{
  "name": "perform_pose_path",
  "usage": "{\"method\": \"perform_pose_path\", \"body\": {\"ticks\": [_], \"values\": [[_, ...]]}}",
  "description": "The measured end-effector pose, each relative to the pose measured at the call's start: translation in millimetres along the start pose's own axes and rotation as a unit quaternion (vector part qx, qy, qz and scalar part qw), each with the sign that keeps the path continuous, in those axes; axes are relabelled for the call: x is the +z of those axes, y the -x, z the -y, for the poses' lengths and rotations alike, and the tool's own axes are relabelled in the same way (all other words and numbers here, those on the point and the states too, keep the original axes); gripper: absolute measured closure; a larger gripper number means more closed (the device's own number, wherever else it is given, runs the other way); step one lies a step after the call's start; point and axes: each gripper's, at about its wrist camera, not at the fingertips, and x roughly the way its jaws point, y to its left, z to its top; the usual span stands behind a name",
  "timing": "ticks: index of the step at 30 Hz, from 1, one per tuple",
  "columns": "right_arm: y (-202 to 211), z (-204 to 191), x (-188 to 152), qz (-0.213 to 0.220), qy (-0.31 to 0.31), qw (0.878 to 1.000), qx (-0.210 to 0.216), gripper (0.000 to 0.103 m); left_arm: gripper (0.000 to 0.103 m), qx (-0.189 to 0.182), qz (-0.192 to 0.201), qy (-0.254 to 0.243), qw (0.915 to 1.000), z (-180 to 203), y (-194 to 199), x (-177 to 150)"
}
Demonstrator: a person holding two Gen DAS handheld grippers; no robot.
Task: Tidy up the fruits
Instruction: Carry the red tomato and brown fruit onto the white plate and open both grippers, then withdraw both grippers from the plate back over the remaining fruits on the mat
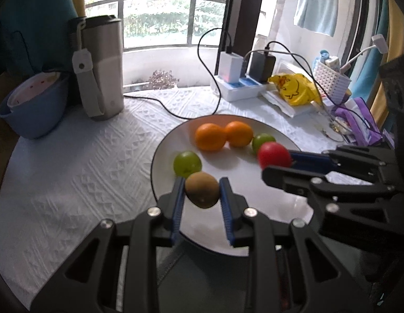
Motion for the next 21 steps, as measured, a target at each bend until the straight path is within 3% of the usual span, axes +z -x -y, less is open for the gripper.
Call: {"method": "perform_pose_path", "body": {"ticks": [13, 21], "values": [[-32, 1, 13, -0.018, -0.007, 1.000, 0.001, 0.072, 0.074, -0.012, -0.005, 0.025, 0.9996, -10, -8, 1], [-25, -2, 16, -0.010, -0.006, 1.000, -0.007, 0.070, 0.072, -0.009, 0.009, 0.034, 0.9993, -13, 6, 3]]}}
